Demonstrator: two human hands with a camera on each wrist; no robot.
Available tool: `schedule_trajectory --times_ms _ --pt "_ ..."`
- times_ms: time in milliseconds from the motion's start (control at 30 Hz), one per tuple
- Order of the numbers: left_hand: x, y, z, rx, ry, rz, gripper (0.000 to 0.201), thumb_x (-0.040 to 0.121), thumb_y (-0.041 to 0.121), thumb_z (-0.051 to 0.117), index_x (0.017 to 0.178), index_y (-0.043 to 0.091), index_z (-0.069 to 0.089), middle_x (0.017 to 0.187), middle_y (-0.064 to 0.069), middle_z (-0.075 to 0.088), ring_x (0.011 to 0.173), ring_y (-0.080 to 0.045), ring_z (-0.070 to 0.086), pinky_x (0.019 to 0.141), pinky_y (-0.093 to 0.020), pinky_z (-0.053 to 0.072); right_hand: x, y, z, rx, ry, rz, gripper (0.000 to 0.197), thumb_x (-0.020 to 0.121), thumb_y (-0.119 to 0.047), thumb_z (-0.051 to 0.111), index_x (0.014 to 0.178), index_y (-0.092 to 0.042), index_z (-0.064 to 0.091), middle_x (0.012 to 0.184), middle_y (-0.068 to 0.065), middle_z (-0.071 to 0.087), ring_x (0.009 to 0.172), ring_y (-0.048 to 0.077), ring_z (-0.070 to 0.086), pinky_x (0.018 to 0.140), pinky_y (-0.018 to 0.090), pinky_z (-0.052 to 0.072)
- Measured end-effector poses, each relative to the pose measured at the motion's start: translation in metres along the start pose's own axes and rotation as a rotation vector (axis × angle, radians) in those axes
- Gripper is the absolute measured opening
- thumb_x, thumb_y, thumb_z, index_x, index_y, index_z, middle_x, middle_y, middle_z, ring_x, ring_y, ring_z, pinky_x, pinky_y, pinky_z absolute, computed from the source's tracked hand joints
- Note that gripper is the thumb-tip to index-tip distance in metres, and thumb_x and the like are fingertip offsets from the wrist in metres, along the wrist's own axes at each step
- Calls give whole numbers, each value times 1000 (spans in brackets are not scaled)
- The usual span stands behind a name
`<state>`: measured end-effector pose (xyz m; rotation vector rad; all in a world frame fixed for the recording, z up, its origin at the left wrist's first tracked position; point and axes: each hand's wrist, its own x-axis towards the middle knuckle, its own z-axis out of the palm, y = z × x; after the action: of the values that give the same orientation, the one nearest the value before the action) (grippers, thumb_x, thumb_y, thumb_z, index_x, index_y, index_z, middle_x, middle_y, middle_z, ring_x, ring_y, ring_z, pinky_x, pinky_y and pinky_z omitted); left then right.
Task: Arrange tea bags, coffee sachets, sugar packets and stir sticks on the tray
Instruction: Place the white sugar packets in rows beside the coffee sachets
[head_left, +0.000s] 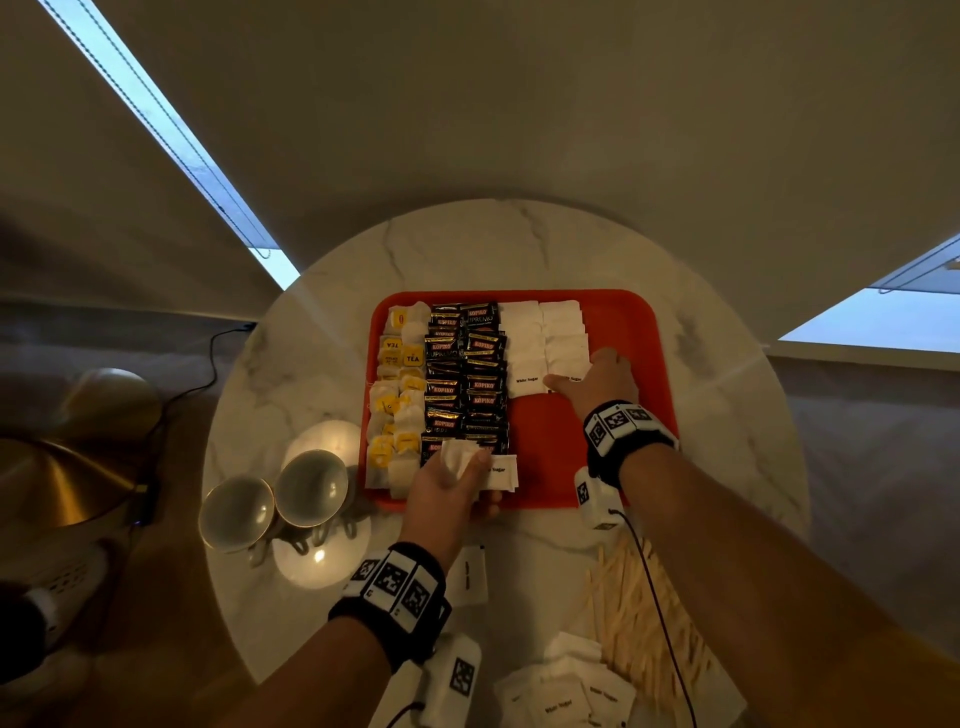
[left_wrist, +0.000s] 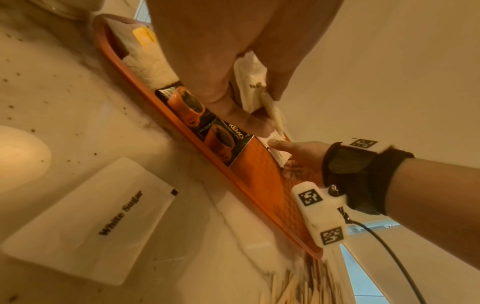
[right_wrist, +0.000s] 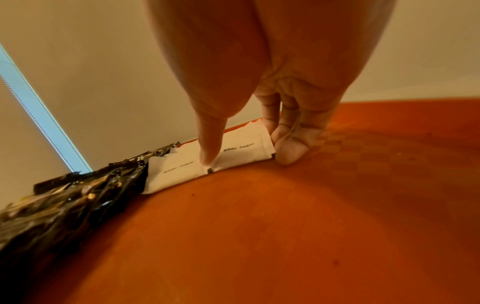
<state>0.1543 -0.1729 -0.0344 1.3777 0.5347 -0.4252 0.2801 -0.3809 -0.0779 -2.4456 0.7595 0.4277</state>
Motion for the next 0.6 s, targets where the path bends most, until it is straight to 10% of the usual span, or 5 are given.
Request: schedule_trajectory --times_ms 233,400,600 --pt "5 5 1 -9 19 13 24 98 27 66 112 9 64 98 -14 76 72 -21 69 70 -40 61 -19 4 -14 77 54 -48 71 80 -53 76 131 -13 48 132 11 51 118 33 53 93 42 47" --pt "12 11 9 -8 29 31 29 99 34 64 113 8 64 99 -13 76 73 -20 69 71 -38 61 -77 -2 -26 301 -137 -237 36 88 -54 67 104 -22 65 95 -14 62 90 6 59 69 19 43" --pt "13 14 22 -43 39 24 20 97 34 66 99 14 67 86 -6 73 68 -18 67 65 -36 58 -104 4 -18 412 -378 -326 2 95 -24 67 94 -23 65 88 0 70 74 13 66 70 31 58"
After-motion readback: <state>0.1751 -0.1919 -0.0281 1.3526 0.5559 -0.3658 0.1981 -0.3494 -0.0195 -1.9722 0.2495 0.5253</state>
